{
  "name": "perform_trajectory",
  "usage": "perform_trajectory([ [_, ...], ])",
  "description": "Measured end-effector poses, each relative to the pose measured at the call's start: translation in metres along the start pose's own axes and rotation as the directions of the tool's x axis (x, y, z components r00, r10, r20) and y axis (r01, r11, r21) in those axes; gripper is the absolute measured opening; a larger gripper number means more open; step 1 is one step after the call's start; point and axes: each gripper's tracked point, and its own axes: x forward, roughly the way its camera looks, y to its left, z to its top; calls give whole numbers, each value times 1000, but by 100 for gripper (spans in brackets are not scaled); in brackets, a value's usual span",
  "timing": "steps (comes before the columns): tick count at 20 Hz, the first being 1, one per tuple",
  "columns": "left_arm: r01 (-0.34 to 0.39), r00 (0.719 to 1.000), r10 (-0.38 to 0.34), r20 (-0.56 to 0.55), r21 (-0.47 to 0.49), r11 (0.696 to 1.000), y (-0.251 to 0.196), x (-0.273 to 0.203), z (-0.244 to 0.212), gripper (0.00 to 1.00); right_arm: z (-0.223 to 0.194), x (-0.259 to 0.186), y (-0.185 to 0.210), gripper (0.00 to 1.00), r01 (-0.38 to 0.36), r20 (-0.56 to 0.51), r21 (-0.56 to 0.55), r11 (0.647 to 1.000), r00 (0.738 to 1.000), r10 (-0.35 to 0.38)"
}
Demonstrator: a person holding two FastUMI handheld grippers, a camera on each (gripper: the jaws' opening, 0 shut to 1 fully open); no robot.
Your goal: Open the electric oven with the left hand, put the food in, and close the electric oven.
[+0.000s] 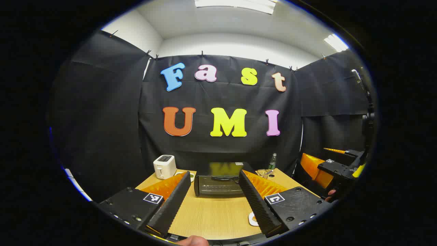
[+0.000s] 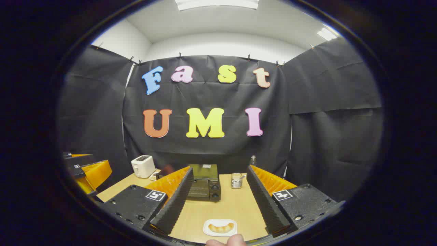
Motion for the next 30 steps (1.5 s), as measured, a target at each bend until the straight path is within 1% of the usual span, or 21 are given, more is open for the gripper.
perform_trajectory([
  [2, 1, 1000, -1, 1, -16, 1000, -3, 1, -1, 93, -2, -2, -5, 97, 11, -8, -1, 1000, 1000, -11],
  [6, 9, 1000, -9, -5, -18, 1000, -7, 4, -3, 93, -4, -5, -14, 99, 28, -14, -1, 1000, 1000, -28],
  [9, 11, 1000, -11, -7, -20, 1000, -10, 2, -3, 93, -9, -6, -15, 98, 28, -31, 4, 1000, 999, -28],
  [18, 15, 1000, -16, -16, -28, 999, -14, -2, -6, 93, -5, -11, -20, 98, 39, -20, 1, 999, 999, -39],
  [21, 15, 1000, -16, -16, -21, 1000, -14, -2, -5, 93, -5, -11, -19, 97, 37, -21, 6, 999, 999, -37],
  [23, 9, 1000, -9, -22, -14, 1000, -11, -1, -8, 93, -6, -10, -16, 99, 29, -22, 6, 1000, 999, -29],
  [30, -19, 999, 19, -38, -9, 1000, 1, 0, -6, 93, -11, -1, 2, 97, -18, -47, 12, 1000, 999, 18],
])
